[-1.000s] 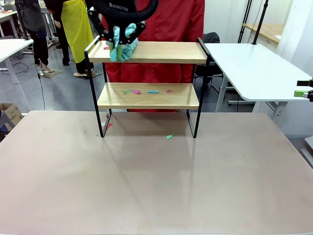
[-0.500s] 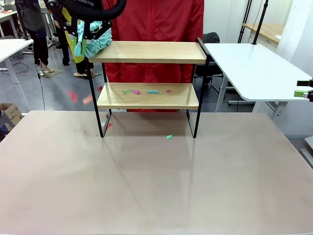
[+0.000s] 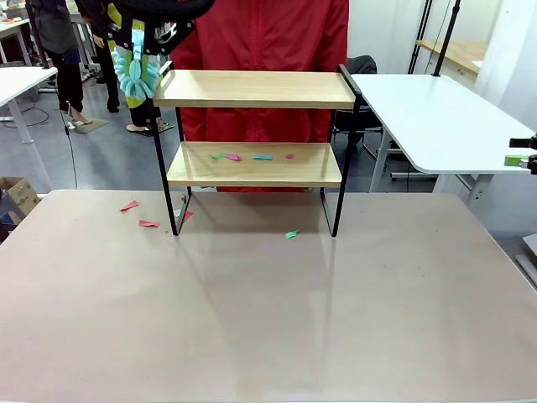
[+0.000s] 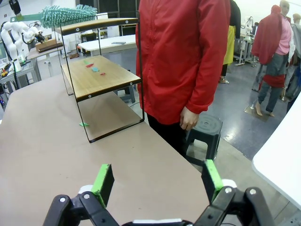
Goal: Clean the shelf.
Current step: Clean the specific section of the Shelf indicated by the human with the Duster.
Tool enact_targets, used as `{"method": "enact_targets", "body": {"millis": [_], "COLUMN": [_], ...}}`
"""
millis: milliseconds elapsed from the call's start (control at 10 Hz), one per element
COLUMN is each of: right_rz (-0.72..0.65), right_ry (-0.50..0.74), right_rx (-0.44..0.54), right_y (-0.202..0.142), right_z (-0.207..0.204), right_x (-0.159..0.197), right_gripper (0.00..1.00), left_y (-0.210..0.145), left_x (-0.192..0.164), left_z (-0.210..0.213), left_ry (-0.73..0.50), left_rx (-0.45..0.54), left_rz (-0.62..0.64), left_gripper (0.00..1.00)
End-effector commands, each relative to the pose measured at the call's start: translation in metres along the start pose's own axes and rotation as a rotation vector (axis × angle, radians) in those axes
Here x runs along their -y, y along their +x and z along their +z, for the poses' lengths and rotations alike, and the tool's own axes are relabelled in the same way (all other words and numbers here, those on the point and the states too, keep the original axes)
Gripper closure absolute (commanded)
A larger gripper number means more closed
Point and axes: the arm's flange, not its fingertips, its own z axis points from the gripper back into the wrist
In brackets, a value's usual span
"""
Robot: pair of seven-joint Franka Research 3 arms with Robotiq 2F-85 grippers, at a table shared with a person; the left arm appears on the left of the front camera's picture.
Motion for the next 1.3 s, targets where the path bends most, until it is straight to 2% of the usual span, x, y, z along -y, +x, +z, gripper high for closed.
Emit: {"method": "enact_targets", "body": {"millis": [0,300,500,700,900,1200], "right_rz": [0.006,0.006,0.006,0.006,0.006,0.006], "right_ry": [0.001,0.001,0.001,0.001,0.001,0.001], "right_rx": [0.002,0.002,0.002,0.002,0.002,0.002], "right_y": [0.003,0.003,0.003,0.003,0.003,0.003], "right_z": [-0.001,-0.001,-0.001,-0.001,-0.001,-0.001], "right_x": [0.000,0.000,0.000,0.000,0.000,0.000], "right_gripper": [0.00,0.00,0.00,0.00,0.00,0.00], "left_y": [0.002,0.003,0.011,0.011,0.011,0.012], "left_x": [-0.002,0.002,-0.032,-0.070,-0.103,-0.124], "left_z": [-0.002,-0.006,0.001,0.006,0.004,-0.020], "left_ry": [0.012,0.010,-0.100,-0.105,-0.231,-0.467], "left_rx": [-0.016,-0.014,0.058,0.104,0.191,0.284], "left_rz": [0.003,-0.001,-0.046,-0.065,-0.130,-0.296], "left_gripper": [0.87,0.87,0.87,0.87,0.87,0.87]}}
